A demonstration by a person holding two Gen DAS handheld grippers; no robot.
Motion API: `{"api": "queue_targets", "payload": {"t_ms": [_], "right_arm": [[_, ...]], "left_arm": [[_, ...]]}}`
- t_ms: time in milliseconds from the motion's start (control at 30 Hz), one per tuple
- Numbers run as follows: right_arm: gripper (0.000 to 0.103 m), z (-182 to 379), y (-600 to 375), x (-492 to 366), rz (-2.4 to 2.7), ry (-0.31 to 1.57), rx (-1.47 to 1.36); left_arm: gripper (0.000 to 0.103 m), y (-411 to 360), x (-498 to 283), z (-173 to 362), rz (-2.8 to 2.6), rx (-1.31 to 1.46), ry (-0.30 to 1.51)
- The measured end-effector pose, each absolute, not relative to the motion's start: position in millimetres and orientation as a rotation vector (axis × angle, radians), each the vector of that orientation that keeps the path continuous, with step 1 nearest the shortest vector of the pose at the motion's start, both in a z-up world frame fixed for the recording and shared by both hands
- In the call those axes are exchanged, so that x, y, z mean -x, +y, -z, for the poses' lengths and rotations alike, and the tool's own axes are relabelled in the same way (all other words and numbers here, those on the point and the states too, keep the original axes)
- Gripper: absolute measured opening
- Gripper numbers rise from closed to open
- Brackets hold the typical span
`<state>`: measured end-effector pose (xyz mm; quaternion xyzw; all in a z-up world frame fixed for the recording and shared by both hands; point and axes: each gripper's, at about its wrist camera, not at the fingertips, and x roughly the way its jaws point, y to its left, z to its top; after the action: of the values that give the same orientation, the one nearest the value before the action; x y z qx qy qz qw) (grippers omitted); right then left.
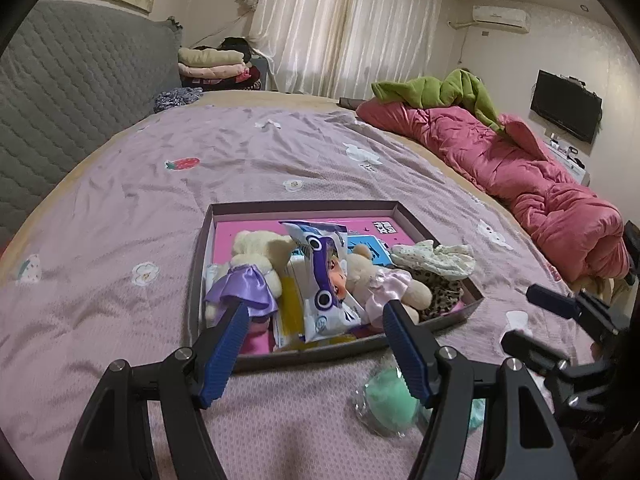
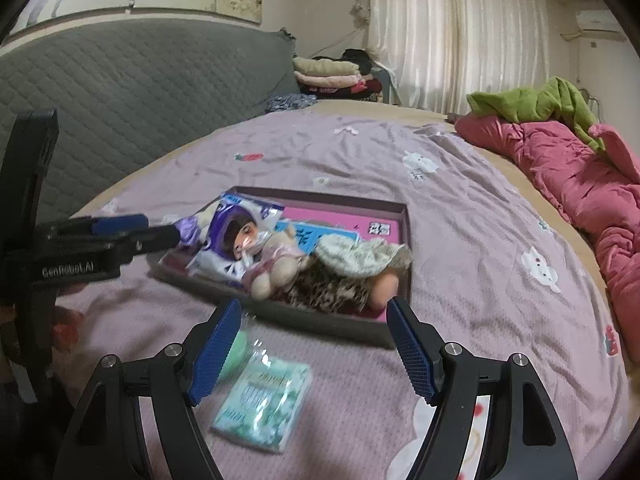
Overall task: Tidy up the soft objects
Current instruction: 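Move the left gripper to the green sponge while the right moves to the tissue pack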
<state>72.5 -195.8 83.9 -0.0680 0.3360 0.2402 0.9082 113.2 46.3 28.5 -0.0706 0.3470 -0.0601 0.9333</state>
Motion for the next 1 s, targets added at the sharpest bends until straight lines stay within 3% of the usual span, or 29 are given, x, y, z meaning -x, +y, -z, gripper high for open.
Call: {"api": "queue_targets", "payload": {"t_ms": [1000], "right_arm": [[0.076, 0.5, -170.3, -64.5, -0.477, 0.983, 0.178]], "left_arm": [[0.069, 10.0, -107.2, 14.9, 0.229, 0.125, 0.907]]}}
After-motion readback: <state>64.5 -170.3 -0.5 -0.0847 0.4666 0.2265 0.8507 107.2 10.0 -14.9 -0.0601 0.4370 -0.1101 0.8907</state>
